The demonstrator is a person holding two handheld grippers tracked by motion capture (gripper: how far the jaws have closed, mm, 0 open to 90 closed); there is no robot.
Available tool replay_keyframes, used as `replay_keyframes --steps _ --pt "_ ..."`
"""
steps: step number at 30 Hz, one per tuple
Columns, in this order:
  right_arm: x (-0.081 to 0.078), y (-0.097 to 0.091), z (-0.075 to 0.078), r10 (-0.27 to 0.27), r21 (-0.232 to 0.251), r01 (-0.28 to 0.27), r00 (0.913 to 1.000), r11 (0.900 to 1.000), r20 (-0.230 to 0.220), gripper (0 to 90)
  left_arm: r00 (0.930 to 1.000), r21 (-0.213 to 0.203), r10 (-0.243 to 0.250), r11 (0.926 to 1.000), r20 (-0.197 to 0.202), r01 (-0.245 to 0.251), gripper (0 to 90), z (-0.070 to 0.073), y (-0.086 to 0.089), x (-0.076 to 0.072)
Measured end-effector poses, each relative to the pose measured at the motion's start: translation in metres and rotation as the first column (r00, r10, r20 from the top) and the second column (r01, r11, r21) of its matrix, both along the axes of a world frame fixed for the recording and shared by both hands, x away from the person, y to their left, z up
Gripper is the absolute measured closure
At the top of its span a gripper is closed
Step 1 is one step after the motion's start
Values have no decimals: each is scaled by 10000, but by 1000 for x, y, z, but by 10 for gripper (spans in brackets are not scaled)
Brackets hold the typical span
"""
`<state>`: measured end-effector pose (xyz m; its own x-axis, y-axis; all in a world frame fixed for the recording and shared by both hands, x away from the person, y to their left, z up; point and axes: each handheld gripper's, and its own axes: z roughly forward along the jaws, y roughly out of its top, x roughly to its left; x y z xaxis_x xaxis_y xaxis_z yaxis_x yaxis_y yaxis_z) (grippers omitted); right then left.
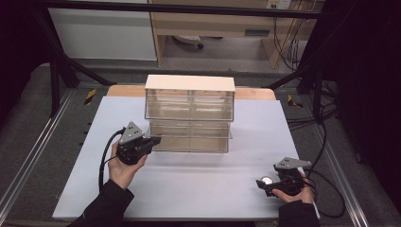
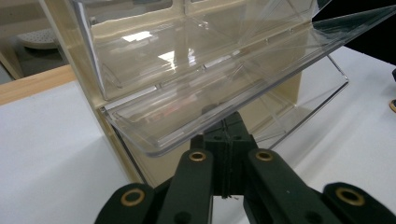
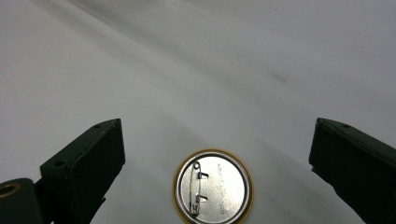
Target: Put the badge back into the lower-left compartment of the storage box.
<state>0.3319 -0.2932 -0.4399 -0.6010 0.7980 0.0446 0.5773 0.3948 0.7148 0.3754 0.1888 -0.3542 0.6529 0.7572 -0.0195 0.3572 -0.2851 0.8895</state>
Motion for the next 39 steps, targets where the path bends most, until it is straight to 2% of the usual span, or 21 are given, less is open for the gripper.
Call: replay_keyframes --steps 4,7,9,13,25,39 --pt "-3 -1 0 -7 -90 7 10000 10000 -14 77 10000 -69 -12 10000 1 12 896 1 0 1" --pt "-5 -1 -1 1 -238 -2 10000 9997 -53 103 9999 98 22 9999 107 -23 896 1 -1 1" --pt "-6 0 -2 -42 -383 39 10000 9993 -89 121 9999 62 20 10000 100 -21 896 1 -1 1" --pt "-8 -1 -5 -49 -757 38 9999 9971 -150 199 9999 26 18 10000 137 -19 895 2 -1 2" --pt "-7 -3 -7 24 -655 -43 9996 9978 -294 389 10000 -81 99 9999 7 -99 896 -1 1 3" --pt "-7 -2 -7 129 -759 -158 9992 9970 -389 452 9999 -135 112 9998 63 -111 896 -1 1 3"
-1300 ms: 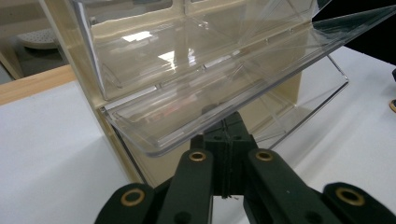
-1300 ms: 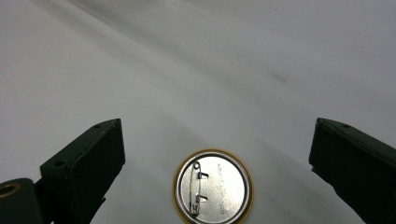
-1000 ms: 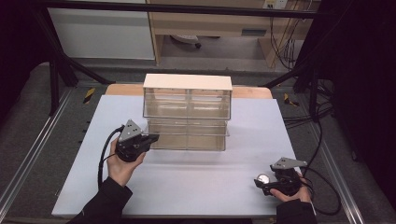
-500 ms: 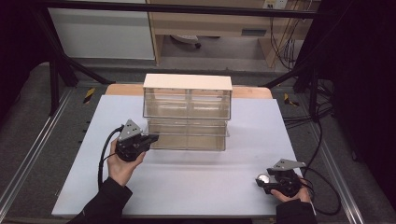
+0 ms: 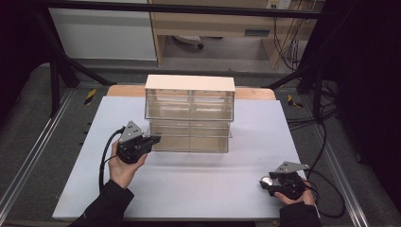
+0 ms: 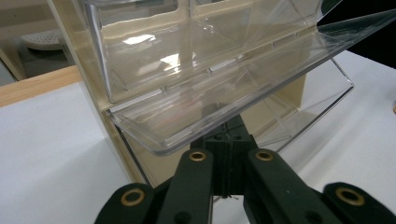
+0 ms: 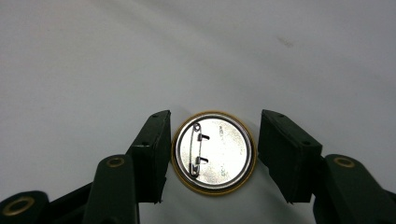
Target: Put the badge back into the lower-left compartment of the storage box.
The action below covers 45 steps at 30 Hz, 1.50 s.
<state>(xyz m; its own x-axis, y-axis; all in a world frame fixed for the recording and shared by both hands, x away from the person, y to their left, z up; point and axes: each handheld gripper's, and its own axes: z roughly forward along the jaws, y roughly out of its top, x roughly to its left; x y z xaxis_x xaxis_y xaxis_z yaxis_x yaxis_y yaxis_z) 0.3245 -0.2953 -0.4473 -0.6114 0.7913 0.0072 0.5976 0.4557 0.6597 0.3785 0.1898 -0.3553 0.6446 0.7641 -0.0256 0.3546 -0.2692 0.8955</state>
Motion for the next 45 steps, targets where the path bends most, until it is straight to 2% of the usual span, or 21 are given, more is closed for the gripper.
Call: replay_keyframes --steps 29,45 --pt "1 2 2 -64 -136 62 9999 9999 -156 481 10000 -58 69 10000 -1 -69 896 0 3 1" --pt "2 4 7 92 -88 -93 9999 9999 -75 485 10000 -71 62 10000 -9 -62 896 0 3 1"
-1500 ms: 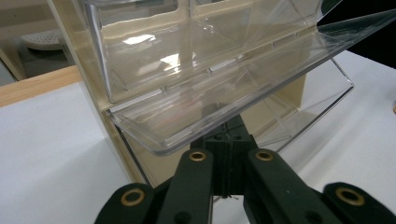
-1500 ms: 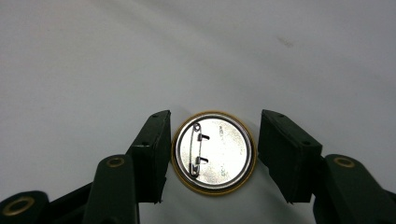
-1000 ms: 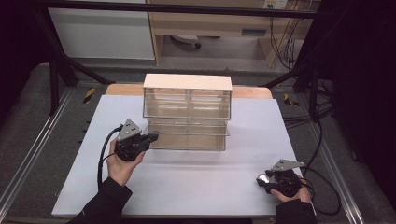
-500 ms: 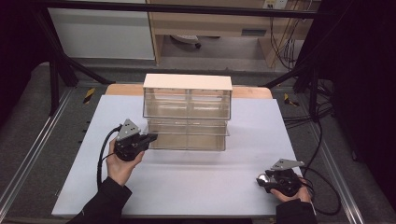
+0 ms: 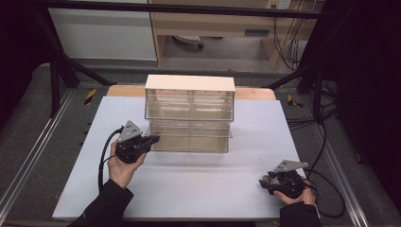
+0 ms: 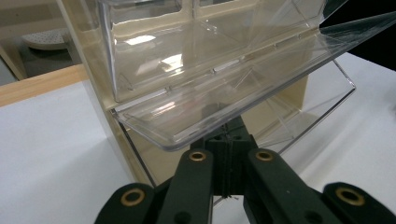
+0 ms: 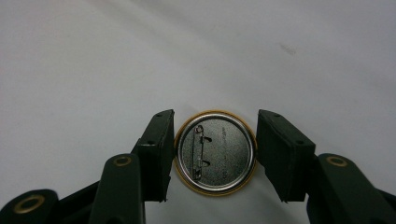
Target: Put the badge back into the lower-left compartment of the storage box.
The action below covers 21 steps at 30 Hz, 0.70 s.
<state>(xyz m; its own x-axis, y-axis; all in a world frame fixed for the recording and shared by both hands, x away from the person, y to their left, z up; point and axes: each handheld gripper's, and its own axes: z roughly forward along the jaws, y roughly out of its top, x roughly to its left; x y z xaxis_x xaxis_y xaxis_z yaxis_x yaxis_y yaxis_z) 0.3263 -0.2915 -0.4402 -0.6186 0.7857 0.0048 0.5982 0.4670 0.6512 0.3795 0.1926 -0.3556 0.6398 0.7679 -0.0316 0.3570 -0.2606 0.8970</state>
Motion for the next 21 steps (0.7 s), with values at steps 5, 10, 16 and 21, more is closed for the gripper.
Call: replay_keyframes --steps 5,10,16,21 --pt "0 1 2 53 72 -53 10000 10000 78 485 10000 -20 -8 10000 -14 8 896 0 0 0" --pt "0 3 6 109 206 -114 9997 9997 209 485 10000 -11 -5 10000 -1 5 896 0 0 0" --pt "0 4 9 164 398 -178 9993 9990 347 485 10000 12 -23 10000 3 23 896 0 0 0" --pt "0 8 13 358 541 -382 9984 9978 437 485 10000 16 -17 10000 1 17 896 -1 0 1"
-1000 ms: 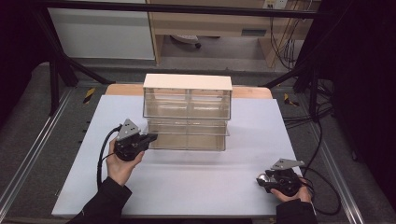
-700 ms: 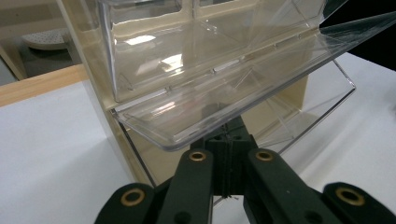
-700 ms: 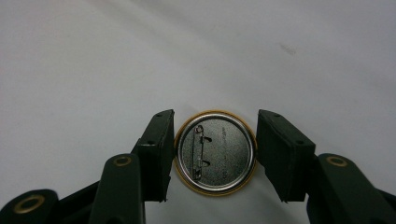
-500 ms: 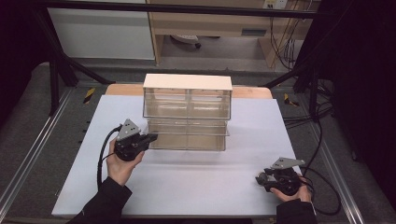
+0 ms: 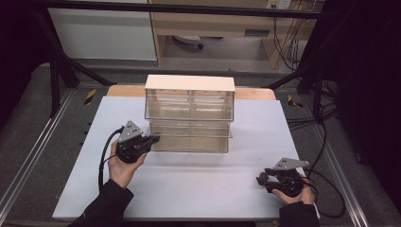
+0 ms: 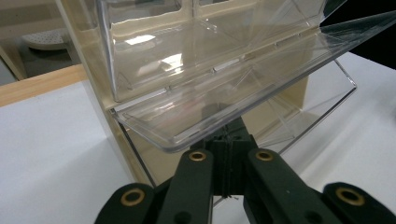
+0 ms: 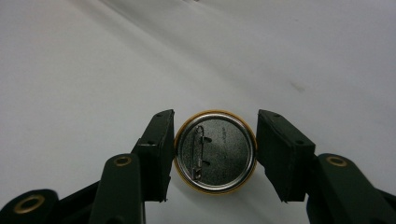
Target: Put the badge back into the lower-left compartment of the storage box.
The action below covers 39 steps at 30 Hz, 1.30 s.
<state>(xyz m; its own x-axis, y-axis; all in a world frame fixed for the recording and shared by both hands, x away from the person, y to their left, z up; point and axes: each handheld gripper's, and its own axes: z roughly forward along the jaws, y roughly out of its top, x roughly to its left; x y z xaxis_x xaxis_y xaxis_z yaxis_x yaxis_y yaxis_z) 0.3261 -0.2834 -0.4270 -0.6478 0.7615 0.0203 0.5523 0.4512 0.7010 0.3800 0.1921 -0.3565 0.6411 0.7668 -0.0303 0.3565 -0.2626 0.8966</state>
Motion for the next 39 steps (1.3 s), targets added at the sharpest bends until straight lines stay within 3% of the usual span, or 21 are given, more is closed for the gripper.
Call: replay_keyframes --steps 6,17,39 --pt "1 4 4 166 300 -173 9996 9994 224 485 10000 -4 -4 10000 7 4 896 0 0 0" --pt "3 19 9 555 369 -570 9976 9977 402 485 10000 20 -11 10000 27 10 896 0 0 0" --pt "6 57 23 1483 566 -1531 9856 9866 809 486 10000 48 5 10000 73 -5 896 -1 0 0"
